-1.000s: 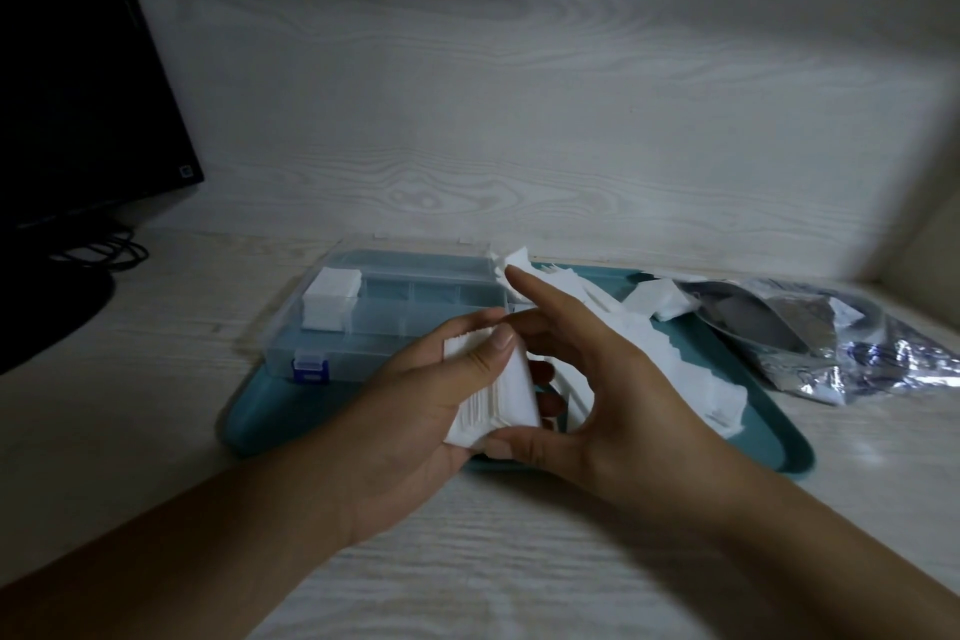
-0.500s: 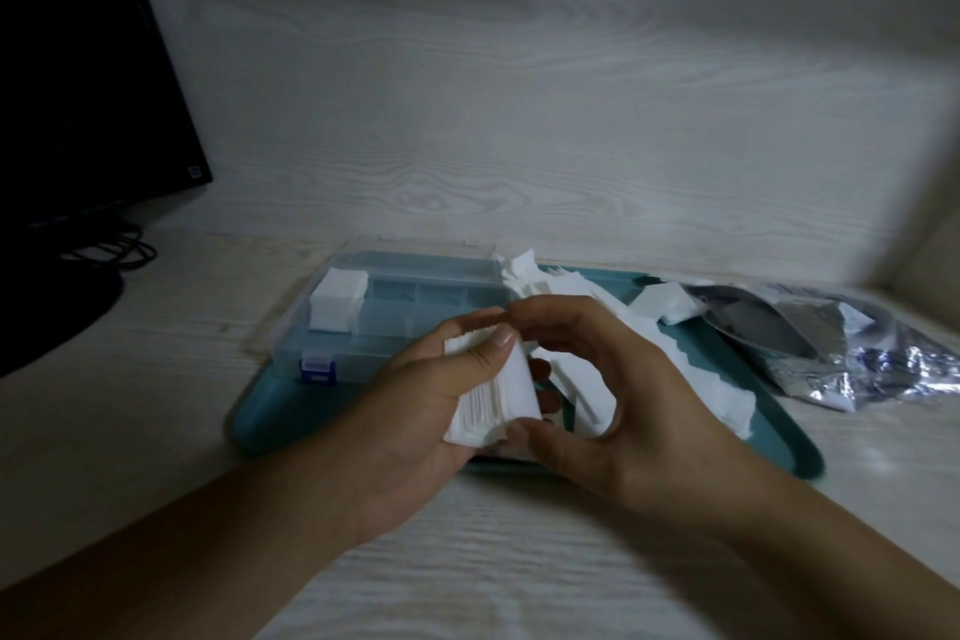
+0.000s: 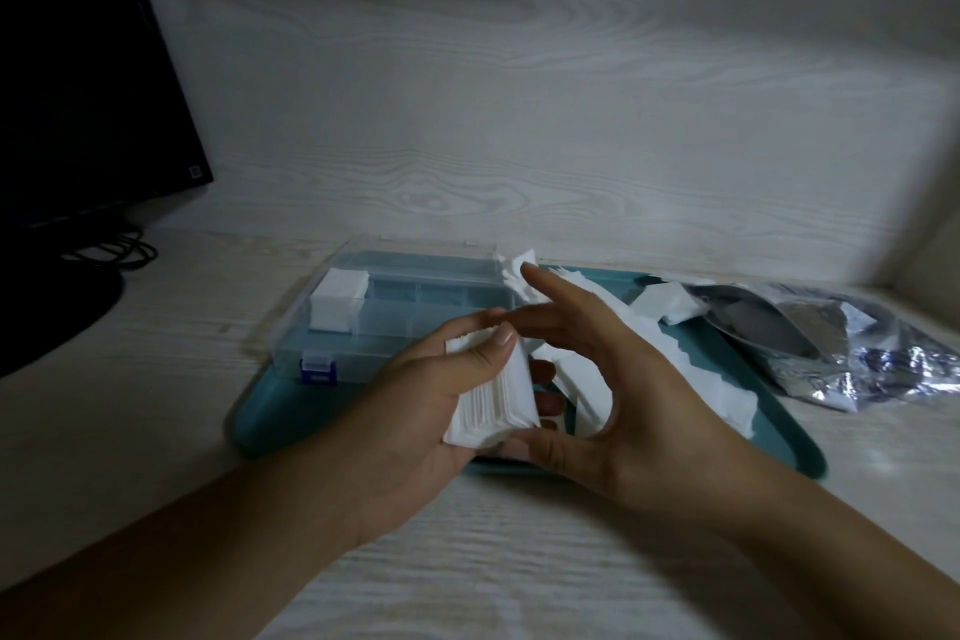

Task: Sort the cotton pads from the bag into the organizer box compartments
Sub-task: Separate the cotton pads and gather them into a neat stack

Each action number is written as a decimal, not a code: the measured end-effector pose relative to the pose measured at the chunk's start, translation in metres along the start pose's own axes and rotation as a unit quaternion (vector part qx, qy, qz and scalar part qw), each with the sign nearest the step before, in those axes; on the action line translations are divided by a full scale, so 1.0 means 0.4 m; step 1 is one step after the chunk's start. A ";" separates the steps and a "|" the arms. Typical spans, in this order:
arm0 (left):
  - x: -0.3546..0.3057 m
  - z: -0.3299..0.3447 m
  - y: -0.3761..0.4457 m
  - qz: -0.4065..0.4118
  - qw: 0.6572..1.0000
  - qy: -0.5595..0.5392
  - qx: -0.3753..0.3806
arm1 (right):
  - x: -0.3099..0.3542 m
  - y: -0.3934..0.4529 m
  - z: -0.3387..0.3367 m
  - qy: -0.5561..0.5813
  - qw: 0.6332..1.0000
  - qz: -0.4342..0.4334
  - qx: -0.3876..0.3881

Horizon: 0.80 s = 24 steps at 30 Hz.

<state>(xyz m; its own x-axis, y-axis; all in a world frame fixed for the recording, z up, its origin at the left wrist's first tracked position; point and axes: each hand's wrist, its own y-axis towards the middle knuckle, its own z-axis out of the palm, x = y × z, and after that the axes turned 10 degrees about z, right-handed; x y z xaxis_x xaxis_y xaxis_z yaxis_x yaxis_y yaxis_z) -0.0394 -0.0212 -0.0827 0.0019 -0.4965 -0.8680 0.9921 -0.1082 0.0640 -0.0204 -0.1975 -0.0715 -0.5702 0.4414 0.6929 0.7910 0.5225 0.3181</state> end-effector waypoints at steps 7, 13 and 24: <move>-0.006 0.003 -0.008 0.001 0.999 -0.007 0.041 | 0.000 0.001 0.006 -0.007 1.000 -0.001 -0.007; 0.000 0.003 -0.017 0.017 0.999 0.013 0.050 | 0.004 -0.008 0.024 -0.036 0.999 0.000 -0.025; 0.001 0.008 -0.018 0.040 0.996 0.071 0.048 | 0.011 -0.018 0.035 -0.044 0.999 -0.018 -0.015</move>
<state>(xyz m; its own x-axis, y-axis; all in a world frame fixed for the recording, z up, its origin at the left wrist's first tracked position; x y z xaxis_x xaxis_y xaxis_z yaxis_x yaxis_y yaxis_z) -0.0470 -0.0235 -0.0818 0.1040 -0.3807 -0.9188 0.9715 -0.1589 0.1758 -0.0317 -0.1893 -0.0797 -0.6150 0.4859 0.6210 0.7750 0.5175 0.3627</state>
